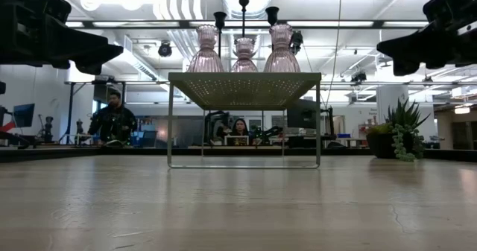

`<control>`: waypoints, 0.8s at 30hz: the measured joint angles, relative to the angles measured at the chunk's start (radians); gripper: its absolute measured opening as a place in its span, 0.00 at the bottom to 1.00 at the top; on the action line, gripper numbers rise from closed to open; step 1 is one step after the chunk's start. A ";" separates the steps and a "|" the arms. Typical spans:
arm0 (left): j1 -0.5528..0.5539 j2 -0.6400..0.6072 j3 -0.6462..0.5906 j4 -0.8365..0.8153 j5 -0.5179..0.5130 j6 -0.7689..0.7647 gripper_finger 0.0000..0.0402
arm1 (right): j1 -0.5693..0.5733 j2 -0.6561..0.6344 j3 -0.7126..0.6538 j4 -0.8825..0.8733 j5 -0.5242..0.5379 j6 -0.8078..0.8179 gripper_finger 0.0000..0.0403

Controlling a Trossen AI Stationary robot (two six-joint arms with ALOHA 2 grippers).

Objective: Pick & Place candle stick holders
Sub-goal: Return to home position

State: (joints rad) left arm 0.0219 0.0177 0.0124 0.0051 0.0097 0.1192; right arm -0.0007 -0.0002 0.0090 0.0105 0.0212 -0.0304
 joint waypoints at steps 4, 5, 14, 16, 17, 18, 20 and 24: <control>0.000 0.000 0.000 0.000 0.000 0.000 0.59 | -0.004 0.000 0.000 0.000 -0.001 0.006 0.02; 0.000 0.000 0.000 0.001 0.000 0.000 0.59 | -0.004 0.000 0.000 0.000 0.000 0.022 0.02; 0.000 0.000 0.000 0.001 0.000 0.000 0.59 | -0.004 0.000 0.000 0.001 -0.001 0.099 0.02; 0.000 0.000 0.000 0.001 0.000 0.000 0.59 | -0.004 0.002 0.000 0.002 -0.001 0.101 0.02; 0.000 0.000 0.000 0.002 0.000 0.000 0.59 | -0.004 0.002 0.000 0.002 -0.001 0.101 0.02; 0.000 0.000 0.000 0.002 0.000 0.000 0.59 | -0.004 0.003 0.000 0.002 -0.001 0.101 0.02; 0.000 0.000 0.000 0.002 0.000 0.000 0.59 | -0.004 0.003 0.000 0.002 -0.001 0.102 0.02; 0.000 0.000 0.000 0.002 0.000 0.000 0.59 | -0.004 0.003 0.000 0.002 -0.002 0.102 0.02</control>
State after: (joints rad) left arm 0.0219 0.0177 0.0124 0.0067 0.0097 0.1192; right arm -0.0044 0.0028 0.0090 0.0124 0.0196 0.0712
